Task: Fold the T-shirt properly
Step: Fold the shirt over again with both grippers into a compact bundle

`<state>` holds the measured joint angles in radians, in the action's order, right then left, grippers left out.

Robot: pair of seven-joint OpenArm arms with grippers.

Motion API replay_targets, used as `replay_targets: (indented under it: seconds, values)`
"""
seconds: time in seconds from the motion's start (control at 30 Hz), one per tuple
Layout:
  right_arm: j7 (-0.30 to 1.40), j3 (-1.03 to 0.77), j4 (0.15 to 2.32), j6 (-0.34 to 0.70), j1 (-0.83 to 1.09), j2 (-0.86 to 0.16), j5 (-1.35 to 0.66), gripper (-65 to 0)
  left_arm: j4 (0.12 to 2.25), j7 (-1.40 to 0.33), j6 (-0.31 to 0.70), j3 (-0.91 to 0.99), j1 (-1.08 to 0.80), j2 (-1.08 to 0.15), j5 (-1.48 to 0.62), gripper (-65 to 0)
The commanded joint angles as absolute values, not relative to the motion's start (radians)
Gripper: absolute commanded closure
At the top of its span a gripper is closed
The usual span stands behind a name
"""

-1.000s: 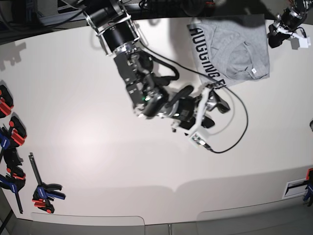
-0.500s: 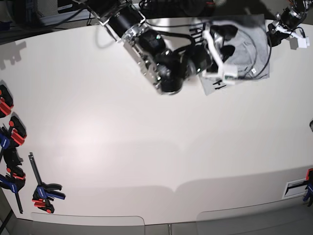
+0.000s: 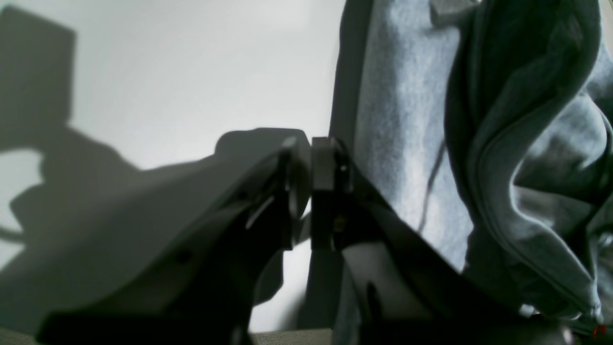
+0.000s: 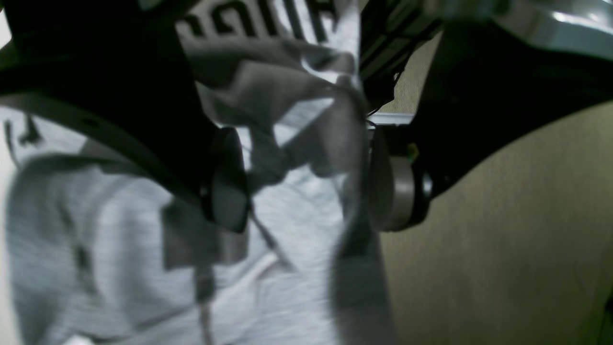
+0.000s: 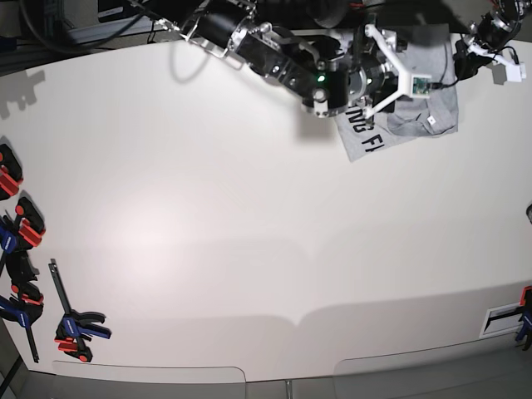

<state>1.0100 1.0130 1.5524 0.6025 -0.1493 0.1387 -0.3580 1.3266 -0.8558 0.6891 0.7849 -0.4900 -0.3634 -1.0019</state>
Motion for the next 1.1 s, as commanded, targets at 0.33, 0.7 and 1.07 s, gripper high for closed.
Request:
replay_targets:
  seconds: [0.33,0.7,1.07]
  values:
    - [0.942,1.086,1.571,0.392,-0.164,0.157,-0.205,-10.6,1.341,-0.842,0.698,0.791,-0.496,-0.382,-1.013,-4.2]
    - [0.765,1.086,1.571,0.543,-0.164,0.157,-0.432,0.0,1.341,-0.839,0.698,0.791,-0.496,-0.382,-1.012,-4.2]
    - [0.634,1.086,1.571,0.581,-0.167,0.157,-0.535,0.0,1.341,-0.840,0.698,0.791,-0.496,-0.383,-1.012,-4.2]
